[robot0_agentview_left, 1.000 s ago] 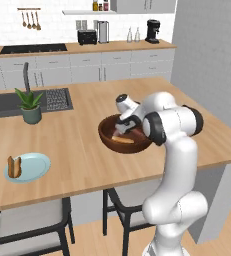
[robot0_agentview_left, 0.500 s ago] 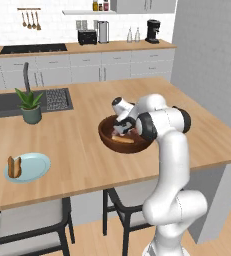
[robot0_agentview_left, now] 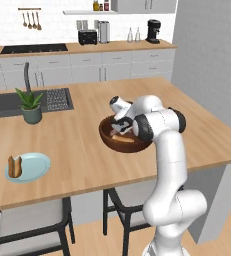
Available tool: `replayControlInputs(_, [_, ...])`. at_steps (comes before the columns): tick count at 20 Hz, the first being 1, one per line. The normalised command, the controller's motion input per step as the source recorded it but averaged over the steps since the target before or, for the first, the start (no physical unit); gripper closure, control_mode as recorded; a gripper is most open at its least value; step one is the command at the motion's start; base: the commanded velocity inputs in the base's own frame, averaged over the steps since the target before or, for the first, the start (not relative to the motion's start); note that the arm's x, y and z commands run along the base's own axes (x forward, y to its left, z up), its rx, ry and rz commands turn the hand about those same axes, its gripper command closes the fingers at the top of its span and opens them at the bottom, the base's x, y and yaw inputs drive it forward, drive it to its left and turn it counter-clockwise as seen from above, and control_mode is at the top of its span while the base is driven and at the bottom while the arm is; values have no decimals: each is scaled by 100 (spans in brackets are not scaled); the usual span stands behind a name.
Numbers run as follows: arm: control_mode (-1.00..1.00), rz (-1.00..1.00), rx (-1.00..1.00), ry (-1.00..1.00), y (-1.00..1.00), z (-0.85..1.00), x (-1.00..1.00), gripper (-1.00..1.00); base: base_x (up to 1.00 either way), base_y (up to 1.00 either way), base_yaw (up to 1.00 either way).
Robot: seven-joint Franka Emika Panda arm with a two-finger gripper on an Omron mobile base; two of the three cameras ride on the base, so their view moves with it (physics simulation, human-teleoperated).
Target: Place one bun and one sausage from the bowl on each plate.
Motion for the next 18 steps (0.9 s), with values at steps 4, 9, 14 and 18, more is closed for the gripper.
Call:
replayControlInputs(4, [-100, 0, 1, -3, -7, -37, -31, -100, 0, 0, 0])
replayControlInputs(9, [-100, 0, 0, -11, 0, -42, -32, -100, 0, 0, 0])
replayControlInputs(14, [-100, 0, 0, -13, -4, -38, -7, -100, 0, 0, 0])
replayControlInputs(18, [-100, 0, 0, 0, 0, -62, 0, 100, 0, 0, 0])
